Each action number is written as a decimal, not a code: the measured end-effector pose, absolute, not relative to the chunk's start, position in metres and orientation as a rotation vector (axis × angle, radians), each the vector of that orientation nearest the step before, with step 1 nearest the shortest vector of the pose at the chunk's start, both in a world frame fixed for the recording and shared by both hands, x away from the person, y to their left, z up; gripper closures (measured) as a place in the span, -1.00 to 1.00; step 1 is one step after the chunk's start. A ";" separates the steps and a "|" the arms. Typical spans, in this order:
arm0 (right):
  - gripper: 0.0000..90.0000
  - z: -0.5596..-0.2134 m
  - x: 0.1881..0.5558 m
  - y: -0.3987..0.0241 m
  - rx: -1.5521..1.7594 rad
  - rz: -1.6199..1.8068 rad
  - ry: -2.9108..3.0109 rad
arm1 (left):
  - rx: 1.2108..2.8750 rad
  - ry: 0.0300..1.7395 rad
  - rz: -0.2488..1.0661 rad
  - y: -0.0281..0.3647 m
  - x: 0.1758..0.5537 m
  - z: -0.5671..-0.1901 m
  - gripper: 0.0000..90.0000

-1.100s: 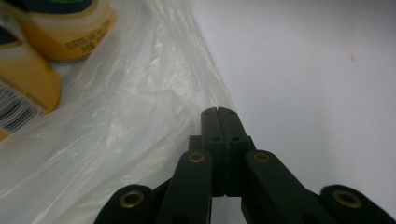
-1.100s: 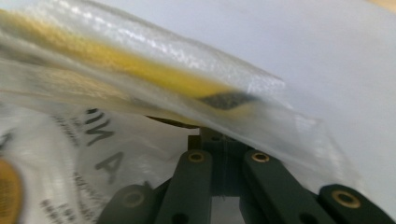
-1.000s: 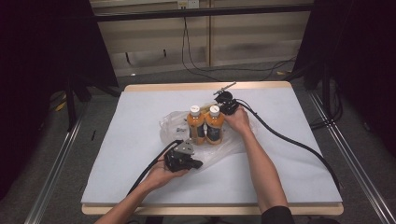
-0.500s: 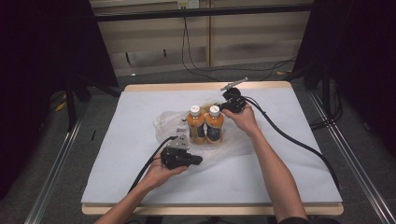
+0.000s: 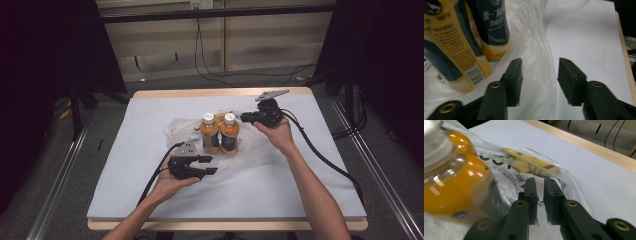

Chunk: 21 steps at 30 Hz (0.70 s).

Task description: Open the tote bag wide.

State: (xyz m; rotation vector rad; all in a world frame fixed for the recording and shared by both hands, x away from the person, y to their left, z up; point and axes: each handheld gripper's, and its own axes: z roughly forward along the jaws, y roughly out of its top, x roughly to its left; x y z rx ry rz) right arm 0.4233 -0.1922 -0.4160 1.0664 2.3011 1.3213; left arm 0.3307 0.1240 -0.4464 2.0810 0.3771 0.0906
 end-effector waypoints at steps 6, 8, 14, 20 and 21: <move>0.05 -0.407 0.396 -0.205 1.030 1.368 2.229 | 2.057 0.424 0.112 0.132 0.335 -0.441 -0.41; 0.02 -0.406 0.393 -0.208 1.026 1.369 2.236 | 2.047 0.430 0.122 0.132 0.335 -0.440 -0.50; -0.44 -0.405 0.372 -0.219 1.033 1.367 2.222 | 2.046 0.469 0.206 0.137 0.336 -0.435 -0.78; -0.74 -0.403 0.349 -0.226 1.032 1.362 2.192 | 2.073 0.505 0.248 0.147 0.326 -0.432 -0.83; -0.77 -0.401 0.343 -0.228 1.028 1.361 2.188 | 2.075 0.499 0.260 0.149 0.325 -0.431 -0.88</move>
